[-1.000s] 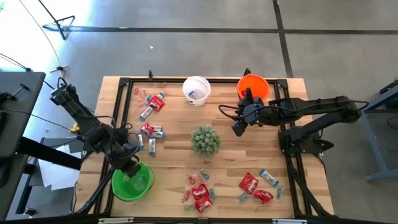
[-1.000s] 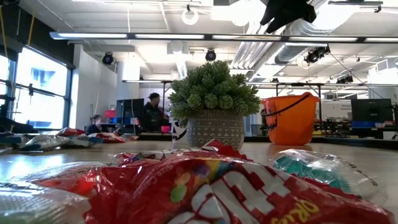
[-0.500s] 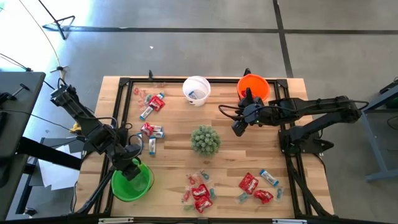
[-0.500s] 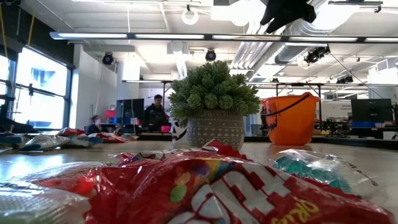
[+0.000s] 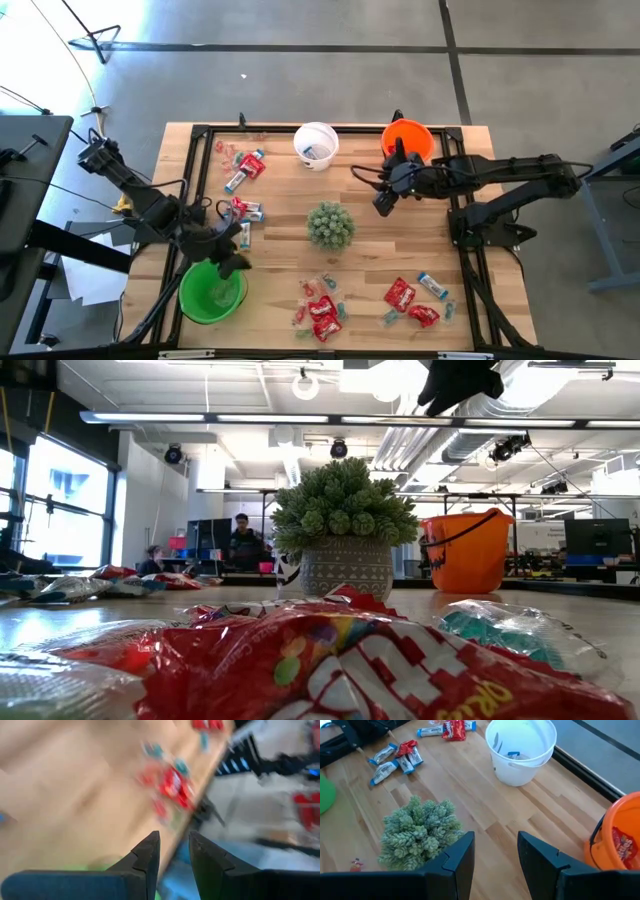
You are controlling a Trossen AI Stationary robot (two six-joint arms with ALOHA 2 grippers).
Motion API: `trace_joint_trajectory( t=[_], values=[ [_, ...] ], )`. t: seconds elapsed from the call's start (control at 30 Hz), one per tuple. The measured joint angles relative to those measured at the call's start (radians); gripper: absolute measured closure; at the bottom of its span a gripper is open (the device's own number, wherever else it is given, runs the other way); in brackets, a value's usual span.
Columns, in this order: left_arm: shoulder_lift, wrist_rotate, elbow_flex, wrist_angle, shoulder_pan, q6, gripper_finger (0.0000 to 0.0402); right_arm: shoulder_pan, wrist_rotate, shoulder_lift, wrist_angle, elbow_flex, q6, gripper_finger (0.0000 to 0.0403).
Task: Sort candy
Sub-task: Put the orange candy into the green bucket
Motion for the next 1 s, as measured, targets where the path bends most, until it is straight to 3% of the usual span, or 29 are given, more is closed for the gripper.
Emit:
trace_joint_trajectory(
  t=[0.27,0.5,0.8,1.0],
  values=[
    [-0.003,-0.211,0.000,-0.169,0.211,0.210,0.0312,-0.027,-0.043,0.000,-0.029,0.000,-0.013,0.0258],
    [-0.004,-0.257,0.000,-0.198,0.468,0.439,0.0312,-0.029,-0.048,0.000,-0.119,0.000,-0.005,0.0258],
    [0.000,-0.183,0.000,-0.190,0.863,0.692,0.0312,-0.064,-0.048,0.000,-0.193,0.000,-0.005,0.0258],
    [0.085,-0.007,0.000,-0.139,1.103,1.022,0.0312,-0.153,-0.048,0.000,-0.187,0.000,-0.005,0.0258]
  ],
)
